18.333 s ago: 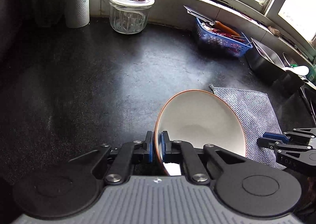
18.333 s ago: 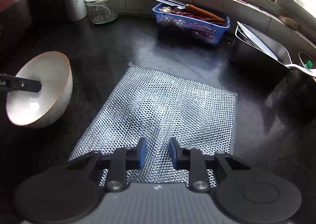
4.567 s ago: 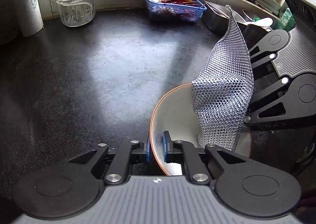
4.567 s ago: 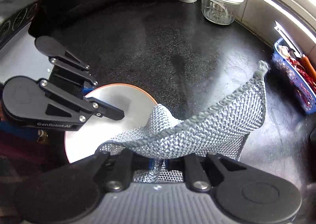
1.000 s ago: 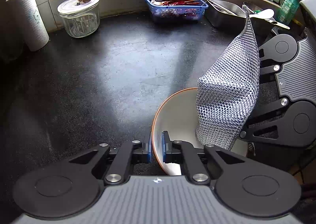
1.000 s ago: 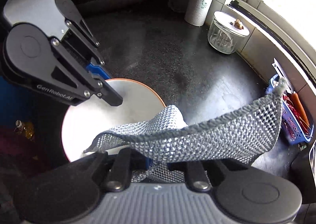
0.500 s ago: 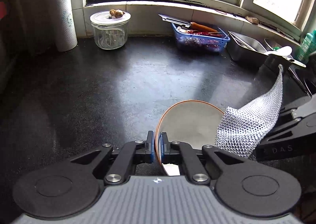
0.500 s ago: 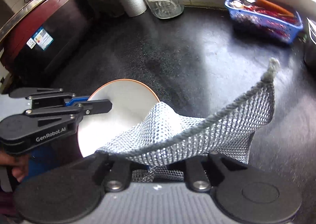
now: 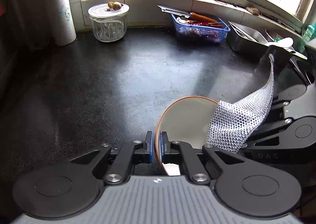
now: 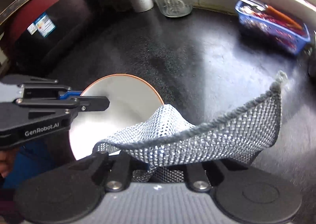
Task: Clean bowl
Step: 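Keep scrubbing the bowl's inside with the mesh cloth in the right tool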
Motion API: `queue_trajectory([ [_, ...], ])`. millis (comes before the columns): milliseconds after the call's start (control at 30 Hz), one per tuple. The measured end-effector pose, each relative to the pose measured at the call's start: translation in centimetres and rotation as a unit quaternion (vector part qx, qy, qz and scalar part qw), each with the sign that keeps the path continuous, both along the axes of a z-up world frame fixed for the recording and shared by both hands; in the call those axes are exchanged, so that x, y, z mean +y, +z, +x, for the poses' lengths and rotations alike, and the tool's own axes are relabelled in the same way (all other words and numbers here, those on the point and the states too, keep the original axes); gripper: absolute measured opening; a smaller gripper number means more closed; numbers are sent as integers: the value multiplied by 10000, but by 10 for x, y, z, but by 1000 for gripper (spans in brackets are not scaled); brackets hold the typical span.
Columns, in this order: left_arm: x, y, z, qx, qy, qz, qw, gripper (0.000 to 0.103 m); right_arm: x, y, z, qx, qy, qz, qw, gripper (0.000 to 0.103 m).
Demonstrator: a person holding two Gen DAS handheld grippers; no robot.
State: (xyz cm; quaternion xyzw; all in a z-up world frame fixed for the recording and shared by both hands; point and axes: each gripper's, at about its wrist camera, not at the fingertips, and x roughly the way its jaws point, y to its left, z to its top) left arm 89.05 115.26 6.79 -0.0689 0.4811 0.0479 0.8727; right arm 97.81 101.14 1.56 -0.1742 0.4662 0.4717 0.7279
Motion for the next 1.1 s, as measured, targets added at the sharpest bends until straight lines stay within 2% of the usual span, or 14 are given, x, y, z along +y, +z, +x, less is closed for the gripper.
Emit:
queue_trajectory([
  [100, 2, -3, 3, 221, -288, -41, 9993, 7, 9, 4, -8, -524, 567, -232, 9967, 14],
  [267, 4, -3, 9, 362, -525, -7, 9980, 8, 18, 6, -23, -1374, 1484, -586, 9776, 16],
  [467, 13, -4, 14, 413, -548, -205, 9974, 8, 18, 8, -34, -1837, 2056, -697, 9587, 17],
  [533, 16, -4, 10, 317, -552, -288, 9976, 6, 19, 9, -34, -1872, 2092, -675, 9574, 17],
  [667, 13, -3, 3, 86, -336, -322, 9989, 5, 16, 7, -23, -1447, 1575, -560, 9753, 16],
  [767, 8, -2, -3, -127, 7, -290, 9995, 5, 10, 6, -8, -716, 910, -447, 9923, 16],
  [867, 3, 0, -8, -314, 325, -198, 9988, 5, 3, 4, 0, -112, 289, -318, 9990, 16],
  [1000, -2, -1, -13, -527, 785, -186, 9953, 5, -10, -1, 2, 562, -531, -30, 9970, 18],
  [1100, -7, -2, -17, -633, 975, -109, 9932, 5, -20, -6, -1, 1038, -1241, 258, 9865, 20],
])
